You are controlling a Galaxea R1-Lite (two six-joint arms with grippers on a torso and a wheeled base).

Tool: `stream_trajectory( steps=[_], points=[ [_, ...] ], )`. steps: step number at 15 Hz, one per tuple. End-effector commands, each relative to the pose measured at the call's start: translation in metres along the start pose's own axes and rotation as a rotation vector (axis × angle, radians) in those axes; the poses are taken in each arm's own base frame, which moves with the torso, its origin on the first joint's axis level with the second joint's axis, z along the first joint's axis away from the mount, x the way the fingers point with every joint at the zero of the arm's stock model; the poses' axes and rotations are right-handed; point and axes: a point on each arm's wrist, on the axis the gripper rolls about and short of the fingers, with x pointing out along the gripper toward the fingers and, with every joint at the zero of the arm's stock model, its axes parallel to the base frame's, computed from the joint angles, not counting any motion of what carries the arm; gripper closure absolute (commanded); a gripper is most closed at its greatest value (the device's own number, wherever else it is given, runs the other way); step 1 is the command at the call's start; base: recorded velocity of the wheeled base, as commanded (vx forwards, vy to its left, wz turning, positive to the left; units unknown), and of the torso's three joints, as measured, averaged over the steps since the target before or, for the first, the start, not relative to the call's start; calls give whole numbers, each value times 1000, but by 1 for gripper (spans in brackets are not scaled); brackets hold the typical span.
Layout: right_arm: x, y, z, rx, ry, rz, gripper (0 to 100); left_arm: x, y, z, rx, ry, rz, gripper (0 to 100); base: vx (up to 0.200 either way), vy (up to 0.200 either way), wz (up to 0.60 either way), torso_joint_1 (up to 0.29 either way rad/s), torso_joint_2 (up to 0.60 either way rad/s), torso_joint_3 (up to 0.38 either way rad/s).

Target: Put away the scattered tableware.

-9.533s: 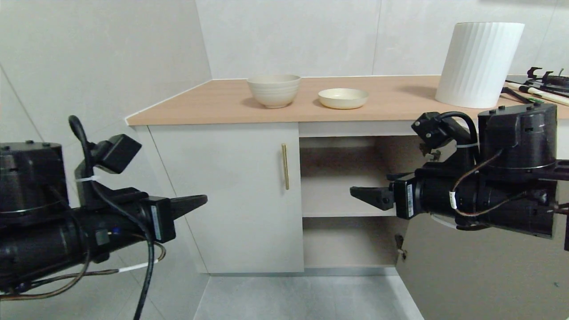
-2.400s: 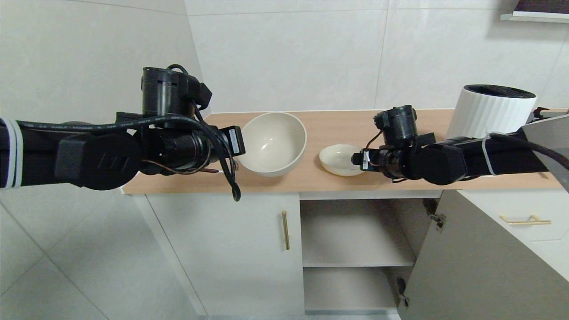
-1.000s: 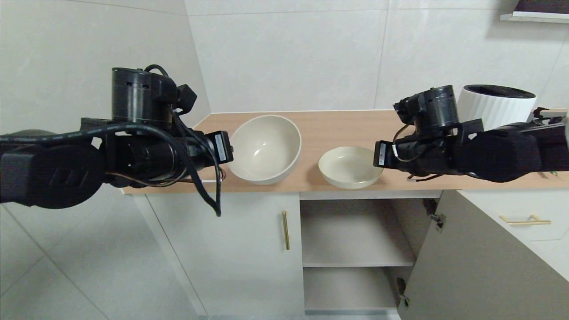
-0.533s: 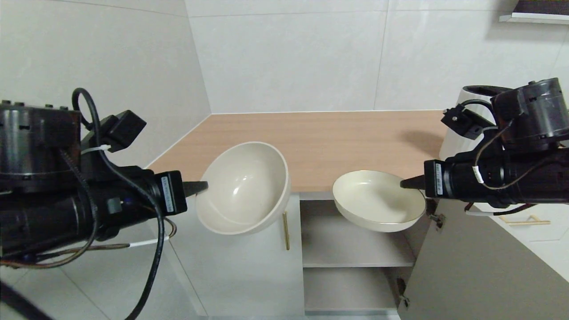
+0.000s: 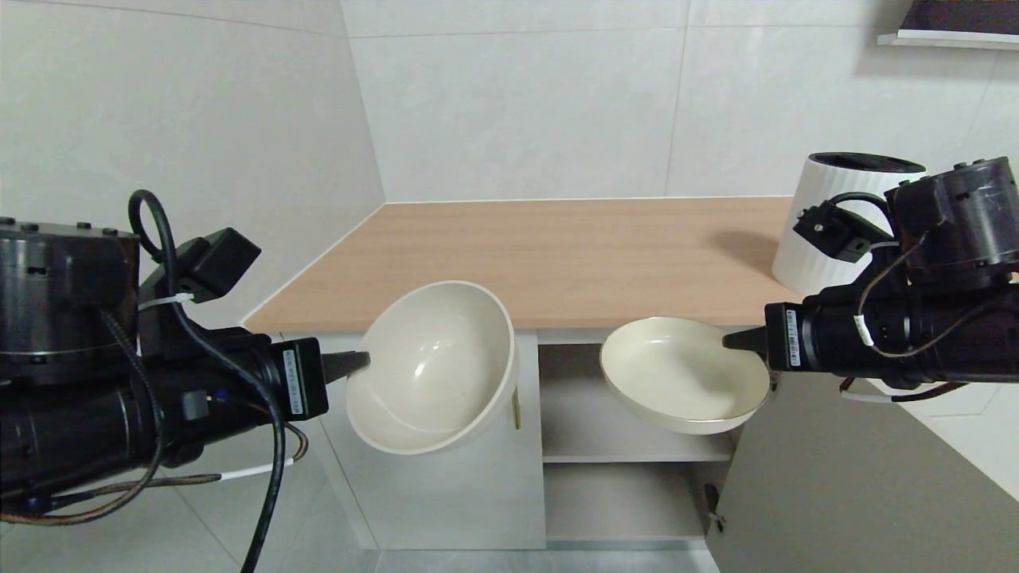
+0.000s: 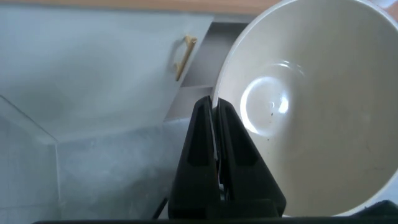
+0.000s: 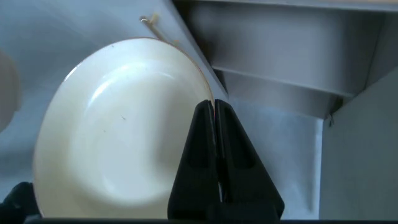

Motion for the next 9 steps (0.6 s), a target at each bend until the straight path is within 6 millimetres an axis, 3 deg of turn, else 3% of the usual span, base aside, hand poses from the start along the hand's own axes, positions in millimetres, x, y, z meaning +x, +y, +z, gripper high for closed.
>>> stream_trajectory(
  steps=[1,9],
  points=[
    [13,-3,-3,4,26,-12,100,6,1,-1,0,10,4,100,0,0,0,0,0,0],
    [20,-5,-5,0,41,-20,100,6,1,-1,1,8,5,100,0,0,0,-6,13,8]
  ],
)
